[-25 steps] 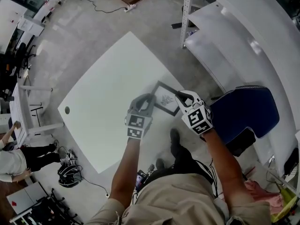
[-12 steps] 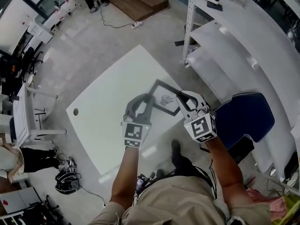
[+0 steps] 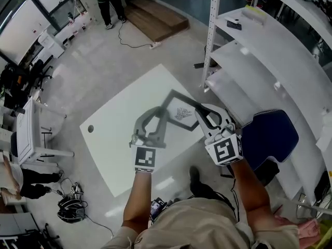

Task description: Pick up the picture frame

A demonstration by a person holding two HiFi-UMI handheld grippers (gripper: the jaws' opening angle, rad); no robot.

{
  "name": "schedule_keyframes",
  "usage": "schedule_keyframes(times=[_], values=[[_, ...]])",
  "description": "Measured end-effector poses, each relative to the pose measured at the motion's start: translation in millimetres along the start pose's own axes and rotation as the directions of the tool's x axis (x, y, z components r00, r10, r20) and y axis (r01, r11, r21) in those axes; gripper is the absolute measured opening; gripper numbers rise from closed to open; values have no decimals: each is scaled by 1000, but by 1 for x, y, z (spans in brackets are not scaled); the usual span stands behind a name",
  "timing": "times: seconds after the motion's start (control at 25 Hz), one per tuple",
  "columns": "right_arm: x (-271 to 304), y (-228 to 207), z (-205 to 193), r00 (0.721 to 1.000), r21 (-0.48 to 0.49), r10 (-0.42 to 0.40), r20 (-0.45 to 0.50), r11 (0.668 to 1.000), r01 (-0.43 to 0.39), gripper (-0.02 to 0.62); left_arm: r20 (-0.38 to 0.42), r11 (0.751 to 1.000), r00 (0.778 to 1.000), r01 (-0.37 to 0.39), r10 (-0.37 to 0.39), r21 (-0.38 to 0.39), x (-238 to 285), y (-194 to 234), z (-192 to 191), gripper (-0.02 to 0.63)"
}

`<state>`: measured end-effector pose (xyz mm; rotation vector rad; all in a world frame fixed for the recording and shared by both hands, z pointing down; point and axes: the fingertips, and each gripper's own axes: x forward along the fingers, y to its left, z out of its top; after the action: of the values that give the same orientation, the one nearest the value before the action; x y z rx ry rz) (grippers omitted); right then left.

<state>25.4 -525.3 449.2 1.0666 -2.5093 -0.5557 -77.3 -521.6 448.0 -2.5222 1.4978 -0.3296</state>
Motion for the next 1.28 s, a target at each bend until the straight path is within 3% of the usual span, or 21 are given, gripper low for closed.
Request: schedule_keyframes(times=[0.6, 1.28], values=[[-69, 14, 119, 989, -157, -70, 130, 984, 90, 69, 200, 994, 979, -63, 45, 84, -94, 3, 101, 75], [-130, 51, 186, 975, -232, -97, 198, 962, 143, 69, 292, 983, 955, -108, 61, 148, -178, -10, 148, 75]])
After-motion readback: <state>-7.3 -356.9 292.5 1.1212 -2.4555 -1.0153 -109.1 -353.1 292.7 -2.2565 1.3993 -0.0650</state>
